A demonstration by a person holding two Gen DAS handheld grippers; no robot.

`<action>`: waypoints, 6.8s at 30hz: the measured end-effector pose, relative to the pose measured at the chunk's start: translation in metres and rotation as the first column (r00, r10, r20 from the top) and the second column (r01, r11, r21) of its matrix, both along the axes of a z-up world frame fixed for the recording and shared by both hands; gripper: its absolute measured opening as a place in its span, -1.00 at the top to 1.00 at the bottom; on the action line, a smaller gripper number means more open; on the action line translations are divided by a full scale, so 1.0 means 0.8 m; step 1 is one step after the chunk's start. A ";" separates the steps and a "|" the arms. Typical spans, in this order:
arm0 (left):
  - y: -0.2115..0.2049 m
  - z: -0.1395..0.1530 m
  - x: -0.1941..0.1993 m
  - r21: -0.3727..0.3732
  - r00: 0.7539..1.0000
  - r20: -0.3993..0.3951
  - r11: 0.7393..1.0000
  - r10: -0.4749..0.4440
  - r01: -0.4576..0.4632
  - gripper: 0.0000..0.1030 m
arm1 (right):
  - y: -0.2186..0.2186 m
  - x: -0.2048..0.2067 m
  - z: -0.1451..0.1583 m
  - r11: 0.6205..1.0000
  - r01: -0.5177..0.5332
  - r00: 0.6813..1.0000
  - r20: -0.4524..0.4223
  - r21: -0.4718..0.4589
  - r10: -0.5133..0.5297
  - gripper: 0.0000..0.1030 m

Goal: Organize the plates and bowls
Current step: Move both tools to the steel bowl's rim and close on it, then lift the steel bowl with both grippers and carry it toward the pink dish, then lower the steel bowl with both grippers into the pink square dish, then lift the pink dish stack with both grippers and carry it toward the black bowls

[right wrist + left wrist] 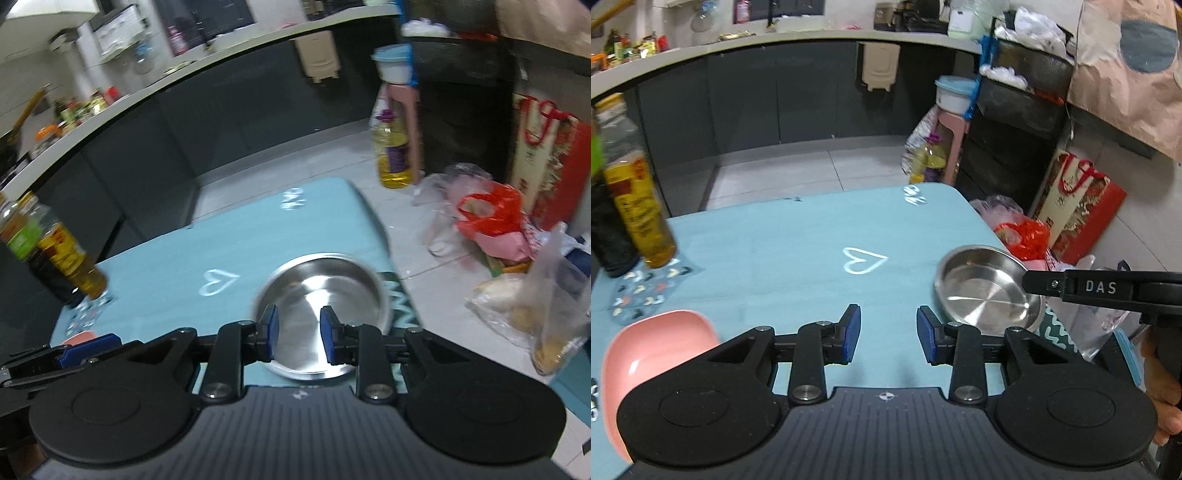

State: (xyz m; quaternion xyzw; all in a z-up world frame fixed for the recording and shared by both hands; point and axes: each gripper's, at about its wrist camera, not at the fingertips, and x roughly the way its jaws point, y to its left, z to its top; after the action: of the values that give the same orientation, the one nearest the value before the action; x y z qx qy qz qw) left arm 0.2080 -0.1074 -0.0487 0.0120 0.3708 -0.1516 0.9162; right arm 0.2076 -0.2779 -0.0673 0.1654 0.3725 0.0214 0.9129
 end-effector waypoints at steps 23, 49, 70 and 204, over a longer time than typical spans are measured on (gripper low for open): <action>-0.060 -0.040 0.063 -0.013 0.996 -0.089 1.000 0.003 -0.004 0.39 | -0.053 0.010 -0.036 0.990 0.126 0.990 -0.069 0.057 -0.122 0.59; -0.085 -0.070 0.077 0.027 0.984 -0.168 0.997 -0.067 0.072 0.68 | -0.041 0.015 -0.054 0.995 0.091 0.991 -0.106 0.051 -0.085 0.87; -0.036 -0.034 0.032 0.032 0.996 -0.084 0.999 -0.027 0.029 0.67 | -0.005 -0.008 -0.028 0.999 0.031 0.998 -0.060 0.038 -0.028 0.86; 0.282 -0.072 -0.041 -0.065 0.916 -0.117 0.918 0.382 -0.391 0.33 | 0.288 0.025 -0.043 0.882 -0.471 0.868 -0.188 -0.025 0.459 0.49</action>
State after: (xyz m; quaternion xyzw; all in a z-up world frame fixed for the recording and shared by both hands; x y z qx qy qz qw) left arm 0.1753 0.1186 -0.1066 -0.1094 0.4053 0.0162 0.9075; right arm 0.2276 -0.0478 -0.1018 0.0400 0.4814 0.2127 0.8494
